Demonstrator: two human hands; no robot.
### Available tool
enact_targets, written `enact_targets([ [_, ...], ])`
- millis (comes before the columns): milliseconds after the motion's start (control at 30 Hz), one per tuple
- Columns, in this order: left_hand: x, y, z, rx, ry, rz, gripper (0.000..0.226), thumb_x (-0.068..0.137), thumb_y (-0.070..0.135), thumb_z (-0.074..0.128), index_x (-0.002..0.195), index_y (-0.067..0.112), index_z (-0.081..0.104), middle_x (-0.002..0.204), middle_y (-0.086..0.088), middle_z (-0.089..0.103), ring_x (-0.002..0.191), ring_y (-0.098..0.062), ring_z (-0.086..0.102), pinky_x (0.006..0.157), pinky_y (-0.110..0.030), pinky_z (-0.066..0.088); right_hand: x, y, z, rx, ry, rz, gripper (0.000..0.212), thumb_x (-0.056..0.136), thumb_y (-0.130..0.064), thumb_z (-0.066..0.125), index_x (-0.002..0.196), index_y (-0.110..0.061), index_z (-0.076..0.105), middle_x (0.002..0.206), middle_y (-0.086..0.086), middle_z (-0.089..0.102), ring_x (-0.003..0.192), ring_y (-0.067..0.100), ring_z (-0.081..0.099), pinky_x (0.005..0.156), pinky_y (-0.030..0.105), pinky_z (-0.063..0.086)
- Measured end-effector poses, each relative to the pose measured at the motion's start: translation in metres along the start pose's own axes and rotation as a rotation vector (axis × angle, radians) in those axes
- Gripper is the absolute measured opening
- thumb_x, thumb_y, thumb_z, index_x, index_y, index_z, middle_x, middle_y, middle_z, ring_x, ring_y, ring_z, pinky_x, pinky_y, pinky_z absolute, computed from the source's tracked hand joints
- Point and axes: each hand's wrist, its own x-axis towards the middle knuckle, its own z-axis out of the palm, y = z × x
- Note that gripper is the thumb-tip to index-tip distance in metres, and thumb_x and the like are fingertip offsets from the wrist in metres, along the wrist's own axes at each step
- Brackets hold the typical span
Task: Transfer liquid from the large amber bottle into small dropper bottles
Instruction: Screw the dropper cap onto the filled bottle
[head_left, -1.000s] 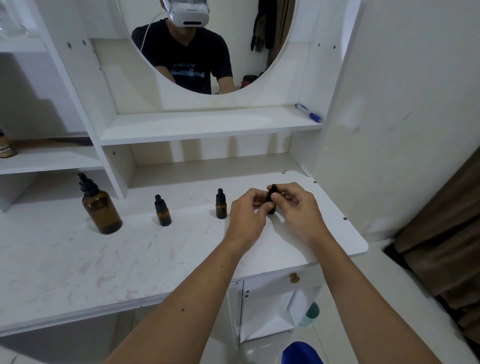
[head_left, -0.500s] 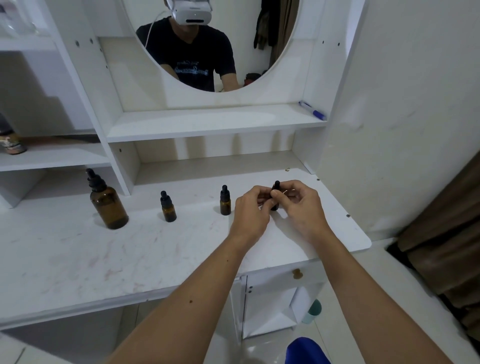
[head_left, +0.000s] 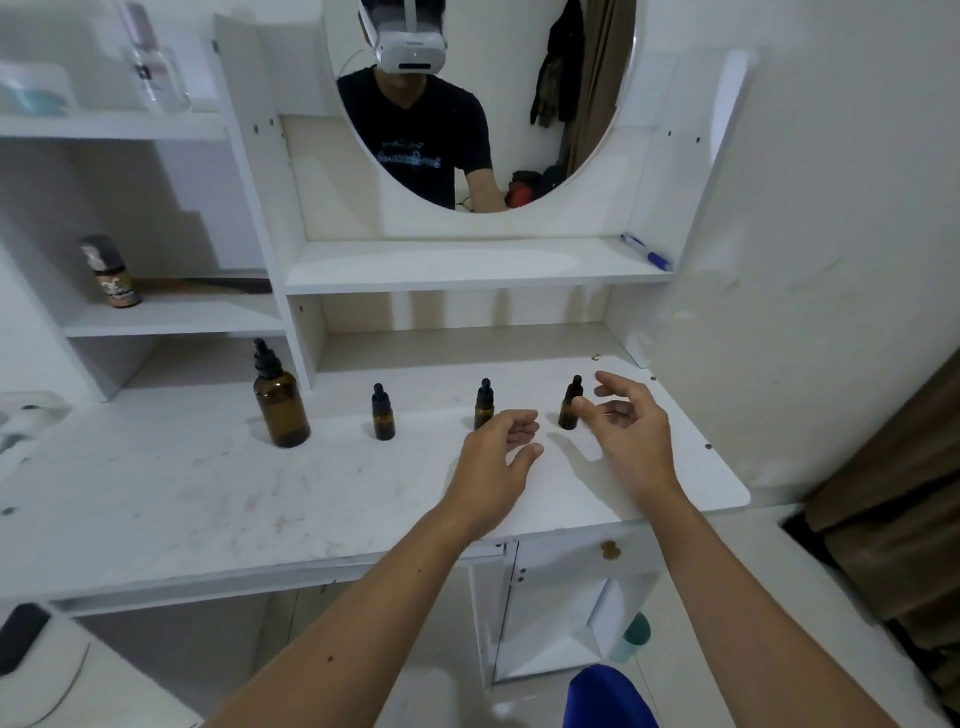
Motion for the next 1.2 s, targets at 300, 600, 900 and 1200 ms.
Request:
enact_targets([
  [300, -0.068, -0.038, -0.13, 0.013, 0.133, -0.074, 0.035, 0.096, 0.021, 0.074, 0.13, 0.021, 0.066, 0.118, 0.01, 0.073, 0.108, -0.001, 0.07, 0.103, -0.025, 0.056, -0.079, -0.029, 0.058, 0.078, -0.097, -0.036, 0.043, 0.088, -0.021, 0.086, 0.127, -0.028, 0.07, 0.111, -0.006, 0.071, 0.1, 0.026, 0.068, 0.098, 0.04, 0.059],
  [600, -0.098, -0.065, -0.211, 0.066, 0.453, -0.195, 0.039, 0.088, 0.026, 0.082, 0.124, 0.019, 0.066, 0.108, 0.01, 0.072, 0.098, -0.004, 0.069, 0.087, -0.012, 0.055, -0.124, -0.085, 0.179, 0.098, -0.341, -0.216, 0.042, 0.09, -0.023, 0.085, 0.128, -0.022, 0.069, 0.111, -0.008, 0.072, 0.097, 0.014, 0.071, 0.09, 0.029, 0.061],
  [900, -0.064, -0.075, -0.222, 0.035, 0.489, -0.274, 0.07, 0.08, 0.028, 0.09, 0.14, 0.015, 0.057, 0.135, 0.002, 0.065, 0.125, -0.013, 0.059, 0.107, -0.027, 0.047, -0.094, -0.127, 0.265, 0.052, -0.428, -0.216, 0.052, 0.103, -0.029, 0.068, 0.152, -0.021, 0.052, 0.152, -0.006, 0.057, 0.136, 0.013, 0.056, 0.115, 0.028, 0.044],
  [1200, -0.037, -0.093, -0.234, -0.034, 0.432, -0.223, 0.055, 0.08, 0.02, 0.089, 0.13, 0.017, 0.067, 0.113, 0.004, 0.075, 0.106, -0.013, 0.07, 0.098, -0.027, 0.056, -0.072, -0.124, 0.284, 0.051, -0.431, -0.196, 0.028, 0.108, -0.021, 0.059, 0.135, -0.021, 0.068, 0.127, -0.008, 0.073, 0.12, 0.008, 0.067, 0.108, 0.028, 0.053],
])
